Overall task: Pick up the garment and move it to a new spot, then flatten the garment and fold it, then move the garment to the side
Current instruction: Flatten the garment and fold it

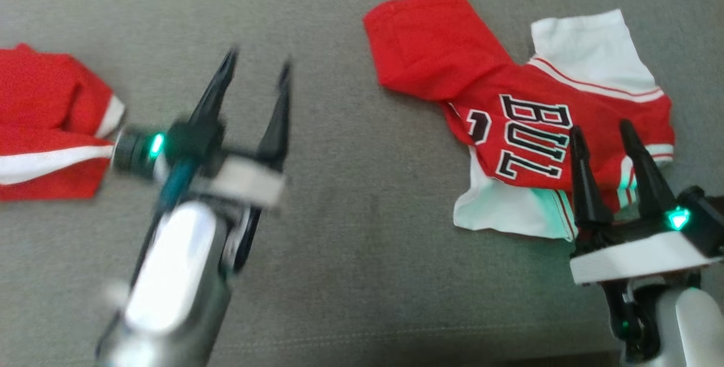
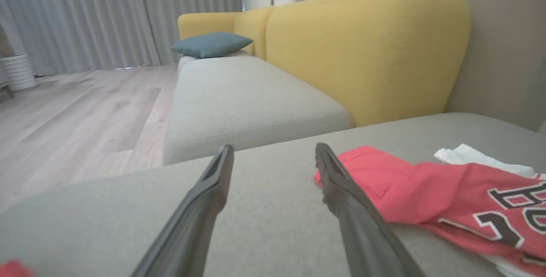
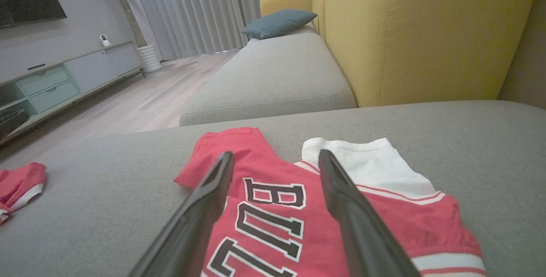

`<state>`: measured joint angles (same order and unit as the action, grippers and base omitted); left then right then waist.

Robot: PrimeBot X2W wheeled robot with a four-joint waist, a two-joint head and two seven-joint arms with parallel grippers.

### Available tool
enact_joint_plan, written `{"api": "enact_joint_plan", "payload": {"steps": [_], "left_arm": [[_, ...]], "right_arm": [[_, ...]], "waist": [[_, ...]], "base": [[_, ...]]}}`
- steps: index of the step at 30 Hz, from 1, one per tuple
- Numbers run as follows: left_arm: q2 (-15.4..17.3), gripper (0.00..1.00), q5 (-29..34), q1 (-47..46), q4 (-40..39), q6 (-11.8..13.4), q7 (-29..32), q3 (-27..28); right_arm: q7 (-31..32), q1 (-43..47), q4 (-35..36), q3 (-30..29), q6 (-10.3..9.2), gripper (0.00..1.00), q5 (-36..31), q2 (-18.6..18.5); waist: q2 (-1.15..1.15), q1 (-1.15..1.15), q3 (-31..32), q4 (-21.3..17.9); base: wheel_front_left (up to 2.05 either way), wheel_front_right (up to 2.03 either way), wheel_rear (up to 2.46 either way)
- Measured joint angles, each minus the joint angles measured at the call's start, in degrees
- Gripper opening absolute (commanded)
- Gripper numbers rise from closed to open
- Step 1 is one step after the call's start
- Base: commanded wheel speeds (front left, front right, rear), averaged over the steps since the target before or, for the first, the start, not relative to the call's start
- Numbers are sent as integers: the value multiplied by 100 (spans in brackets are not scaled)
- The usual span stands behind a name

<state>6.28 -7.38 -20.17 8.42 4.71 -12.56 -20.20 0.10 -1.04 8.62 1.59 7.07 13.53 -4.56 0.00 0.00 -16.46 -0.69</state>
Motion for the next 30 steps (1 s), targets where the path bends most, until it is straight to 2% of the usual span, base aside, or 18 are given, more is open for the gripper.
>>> {"api": "enact_joint_plan", "payload": {"steps": [5,6,8,13,19,22,23,24,25,30], "left_arm": [[-159,100,-29,-1246,615,-489,577,-358],[-226,100,-112,-1646,1015,-650,794,-447],[-285,100,-216,-2011,1467,-782,999,-519],[-358,100,-506,-2826,2636,-984,1360,-676],[-400,100,-873,-3593,3884,-1134,1470,-710],[-413,100,-971,-3863,4521,-1162,1807,-770],[-416,73,-1027,-3916,4688,-1179,1913,-792],[-421,5,-1103,-3946,4811,-1183,1980,-798],[-428,0,-1163,-3989,4918,-1183,2016,-806],[-390,0,-1315,-4178,5190,-1221,1861,-822]], "right_arm": [[-2,-291,-7,180,0,100,10,-1],[-11,-385,-19,241,0,100,18,-2],[-23,-458,-77,303,0,100,60,-1],[-157,-569,-242,417,0,100,160,1],[-222,-730,-480,589,0,100,259,22],[-249,-796,-573,657,0,100,271,34],[-261,-795,-591,656,0,100,287,40],[-263,-793,-614,648,0,100,314,40],[-263,-792,-639,639,0,100,313,41],[-263,-788,-681,564,0,100,313,48]], "waist": [[0,0,-246,-263],[0,0,-357,-390],[0,0,-468,-525],[0,0,-727,-862],[0,0,-943,-1208],[0,0,-985,-1357],[0,0,-991,-1394],[0,0,-991,-1423],[0,0,-988,-1441],[0,0,-935,-1426]], "base": [[0,0,0],[0,0,0],[0,0,0],[0,0,0],[0,0,0],[0,0,0],[0,0,0],[0,0,0],[0,0,0],[0,0,0]]}}
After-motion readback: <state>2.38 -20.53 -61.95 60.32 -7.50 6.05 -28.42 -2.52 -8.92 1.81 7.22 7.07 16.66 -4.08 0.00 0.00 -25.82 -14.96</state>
